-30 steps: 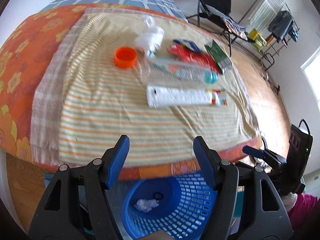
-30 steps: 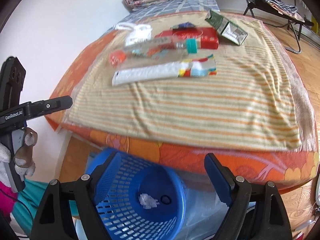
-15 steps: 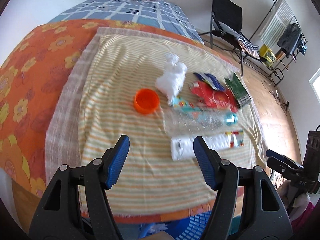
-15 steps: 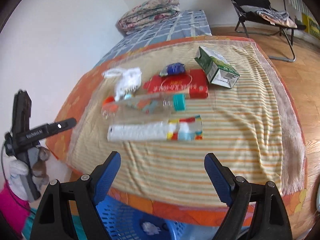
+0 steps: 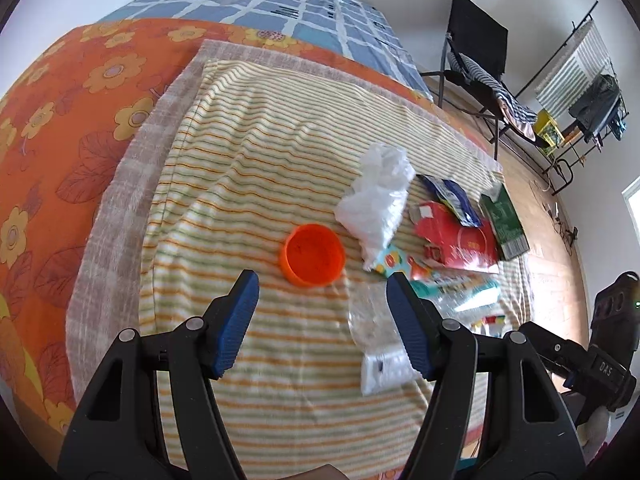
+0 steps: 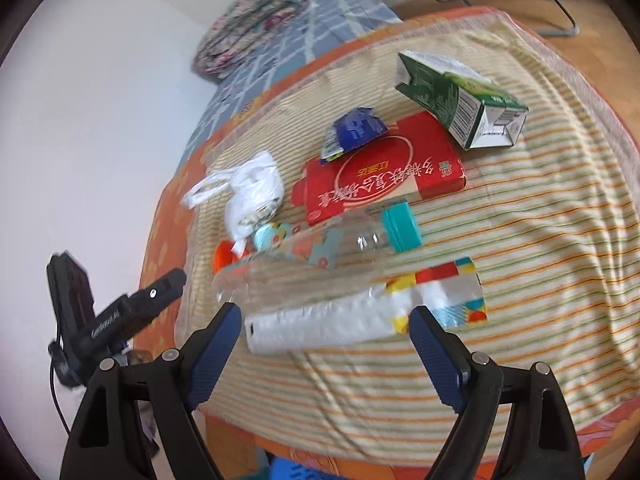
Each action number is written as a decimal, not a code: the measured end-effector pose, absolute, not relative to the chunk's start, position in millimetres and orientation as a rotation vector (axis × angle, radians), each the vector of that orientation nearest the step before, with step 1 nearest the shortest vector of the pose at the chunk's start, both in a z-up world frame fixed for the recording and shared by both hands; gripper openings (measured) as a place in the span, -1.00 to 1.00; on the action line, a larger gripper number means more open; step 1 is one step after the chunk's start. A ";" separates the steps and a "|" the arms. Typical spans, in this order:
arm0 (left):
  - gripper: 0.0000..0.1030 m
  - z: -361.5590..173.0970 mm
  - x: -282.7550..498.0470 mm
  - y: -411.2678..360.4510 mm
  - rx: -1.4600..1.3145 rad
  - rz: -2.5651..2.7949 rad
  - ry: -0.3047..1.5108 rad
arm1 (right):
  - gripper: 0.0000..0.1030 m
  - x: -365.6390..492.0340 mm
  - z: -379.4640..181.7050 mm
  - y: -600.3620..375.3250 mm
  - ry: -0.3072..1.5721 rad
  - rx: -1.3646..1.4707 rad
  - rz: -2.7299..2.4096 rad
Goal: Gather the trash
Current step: 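Grasp the orange cap with the left gripper while the right gripper grasps the teal-capped bottle, then carry the orange cap over the basket with the left gripper while the right gripper carries the bottle, then open the left gripper to drop the cap while the right gripper drops the bottle into the basket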
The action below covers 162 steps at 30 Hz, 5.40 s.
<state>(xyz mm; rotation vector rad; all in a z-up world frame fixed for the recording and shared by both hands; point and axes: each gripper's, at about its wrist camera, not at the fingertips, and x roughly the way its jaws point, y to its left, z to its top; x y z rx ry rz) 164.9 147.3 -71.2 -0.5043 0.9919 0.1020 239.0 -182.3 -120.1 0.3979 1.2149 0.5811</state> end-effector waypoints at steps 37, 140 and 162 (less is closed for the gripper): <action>-0.03 -115.3 207.1 124.2 -0.279 0.114 1.097 | 0.29 289.8 -159.4 -167.8 1.244 0.619 0.433; 0.18 -151.0 -39.1 -17.5 -0.247 -0.190 1.334 | 0.46 6.3 -162.3 -215.8 1.088 -0.398 0.857; 0.18 -139.9 -28.5 -20.7 -0.218 -0.192 1.295 | 0.55 24.1 -144.8 -219.6 1.041 -0.332 0.809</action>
